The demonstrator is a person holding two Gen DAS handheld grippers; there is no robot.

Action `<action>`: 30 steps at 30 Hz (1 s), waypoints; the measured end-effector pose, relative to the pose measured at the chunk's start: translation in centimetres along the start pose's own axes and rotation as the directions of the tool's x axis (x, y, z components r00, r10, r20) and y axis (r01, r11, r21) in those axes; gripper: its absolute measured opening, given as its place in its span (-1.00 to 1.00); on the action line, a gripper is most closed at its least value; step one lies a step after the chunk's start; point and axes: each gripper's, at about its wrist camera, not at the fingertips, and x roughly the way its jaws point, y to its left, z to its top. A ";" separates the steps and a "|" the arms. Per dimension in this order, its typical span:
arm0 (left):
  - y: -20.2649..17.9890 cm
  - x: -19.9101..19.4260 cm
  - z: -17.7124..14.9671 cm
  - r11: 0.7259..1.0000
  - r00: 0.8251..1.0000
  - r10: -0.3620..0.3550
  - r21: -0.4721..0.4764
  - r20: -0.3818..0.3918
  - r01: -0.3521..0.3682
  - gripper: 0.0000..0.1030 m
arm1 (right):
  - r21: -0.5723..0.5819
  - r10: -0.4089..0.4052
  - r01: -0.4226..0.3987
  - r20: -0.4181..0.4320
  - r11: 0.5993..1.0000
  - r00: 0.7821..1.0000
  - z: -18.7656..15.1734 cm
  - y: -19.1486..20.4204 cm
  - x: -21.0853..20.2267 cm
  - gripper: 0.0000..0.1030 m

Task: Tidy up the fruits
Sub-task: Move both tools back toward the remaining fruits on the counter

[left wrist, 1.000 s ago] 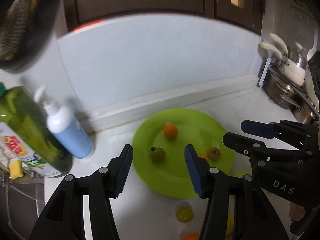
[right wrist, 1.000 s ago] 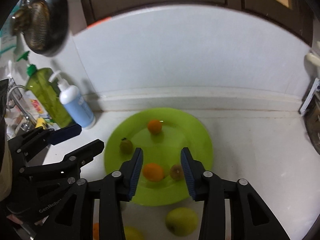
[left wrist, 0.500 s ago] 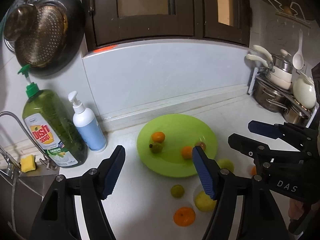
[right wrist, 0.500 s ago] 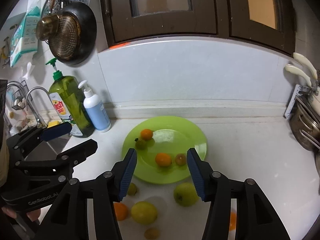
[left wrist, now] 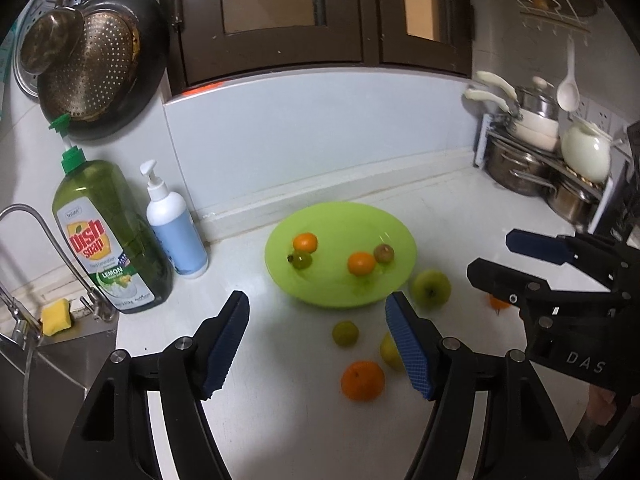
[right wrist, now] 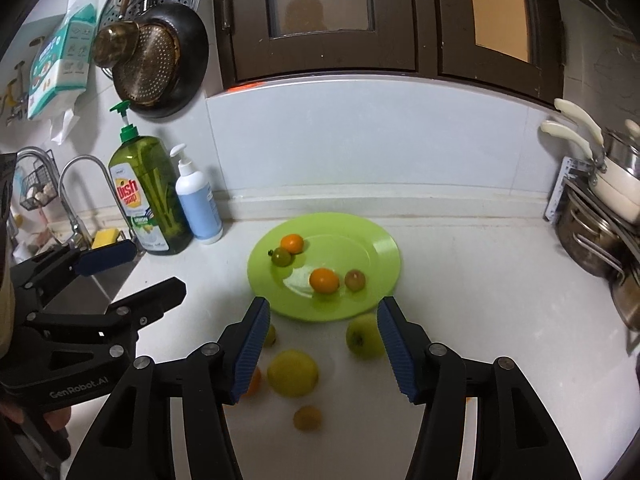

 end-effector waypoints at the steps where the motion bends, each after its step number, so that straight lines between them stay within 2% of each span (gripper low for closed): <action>1: -0.1 -0.1 -0.3 1.000 1.000 -0.001 0.005 0.000 0.001 0.36 | -0.003 -0.004 0.004 0.004 1.000 1.000 -0.4 0.2 -0.2 0.10; 11: -0.8 -0.5 -3.6 0.996 0.999 -0.034 0.078 -0.009 0.034 0.36 | 0.004 -0.033 0.033 -0.011 0.999 0.999 -4.0 1.3 -1.2 0.10; 18: -1.2 -0.1 -5.5 0.991 0.999 -0.040 0.128 -0.020 0.042 0.36 | 0.000 -0.041 0.041 -0.088 0.999 0.995 -6.2 1.8 -0.4 0.10; 30: -1.7 2.7 -8.1 0.976 0.993 -0.077 0.196 -0.087 0.093 0.36 | 0.002 -0.060 0.062 -0.184 0.998 0.981 -8.8 2.1 1.9 0.10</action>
